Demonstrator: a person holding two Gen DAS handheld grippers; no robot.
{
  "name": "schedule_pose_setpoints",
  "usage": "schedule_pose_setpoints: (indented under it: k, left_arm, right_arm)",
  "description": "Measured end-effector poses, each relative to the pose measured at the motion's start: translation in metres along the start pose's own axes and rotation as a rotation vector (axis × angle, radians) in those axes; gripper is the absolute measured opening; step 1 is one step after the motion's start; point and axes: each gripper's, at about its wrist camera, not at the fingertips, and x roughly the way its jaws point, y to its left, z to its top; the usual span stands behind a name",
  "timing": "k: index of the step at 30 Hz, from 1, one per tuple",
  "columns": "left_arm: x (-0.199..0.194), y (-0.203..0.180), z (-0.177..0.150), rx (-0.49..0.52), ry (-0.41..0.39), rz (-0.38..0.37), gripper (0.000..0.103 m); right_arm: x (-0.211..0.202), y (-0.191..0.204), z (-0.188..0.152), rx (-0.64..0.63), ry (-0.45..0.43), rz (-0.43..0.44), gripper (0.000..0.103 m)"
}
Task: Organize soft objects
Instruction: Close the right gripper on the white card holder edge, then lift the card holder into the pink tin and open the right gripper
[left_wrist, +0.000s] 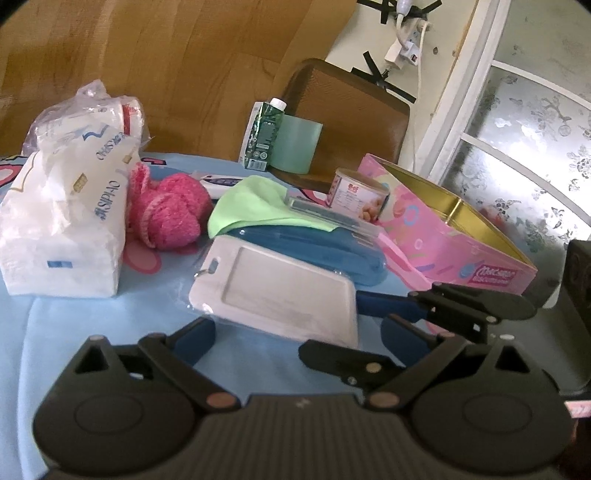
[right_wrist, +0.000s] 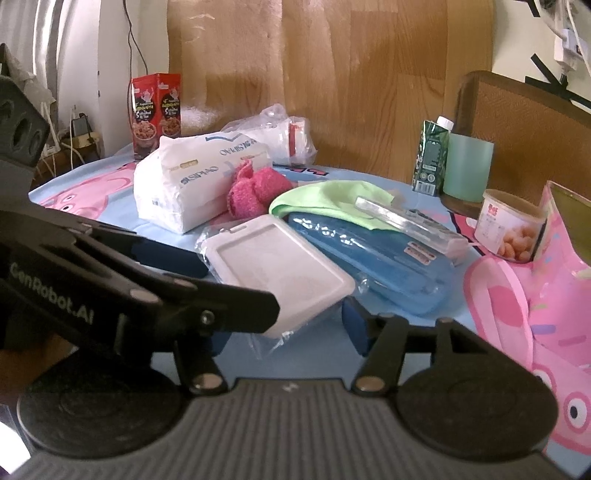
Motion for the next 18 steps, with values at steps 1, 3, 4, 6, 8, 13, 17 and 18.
schedule_pose_setpoints:
  k: [1,3,4,6,8,13,17,18]
  left_arm:
    - [-0.001,0.001,0.0,-0.005,-0.004,-0.006,0.099]
    - [-0.002,0.004,0.0,-0.022,-0.01,-0.012,0.099]
    - [-0.002,0.005,0.0,-0.029,-0.01,-0.012,0.1]
    - [-0.002,0.006,0.0,-0.037,-0.009,-0.011,0.1]
    - [-0.002,0.005,0.0,-0.034,-0.008,-0.008,0.1]
    - [-0.001,0.004,0.0,-0.023,-0.003,0.004,0.1]
    - [0.001,0.001,0.0,0.0,0.004,0.025,0.1]
    - [0.002,-0.001,0.0,0.008,0.006,0.031,0.1]
  right_arm:
    - [-0.001,-0.001,-0.001,0.002,-0.002,-0.002,0.064]
    - [-0.004,-0.004,-0.002,0.007,-0.004,-0.007,0.064]
    - [-0.005,-0.006,-0.003,0.009,-0.003,-0.008,0.064]
    - [-0.008,-0.009,-0.006,0.01,-0.003,-0.009,0.064]
    - [-0.011,-0.013,-0.007,0.01,-0.003,-0.009,0.064]
    - [-0.019,-0.022,-0.013,0.018,0.003,-0.01,0.064]
    - [-0.026,-0.029,-0.019,0.02,0.004,-0.017,0.064]
    - [-0.028,-0.031,-0.021,0.021,0.004,-0.019,0.064]
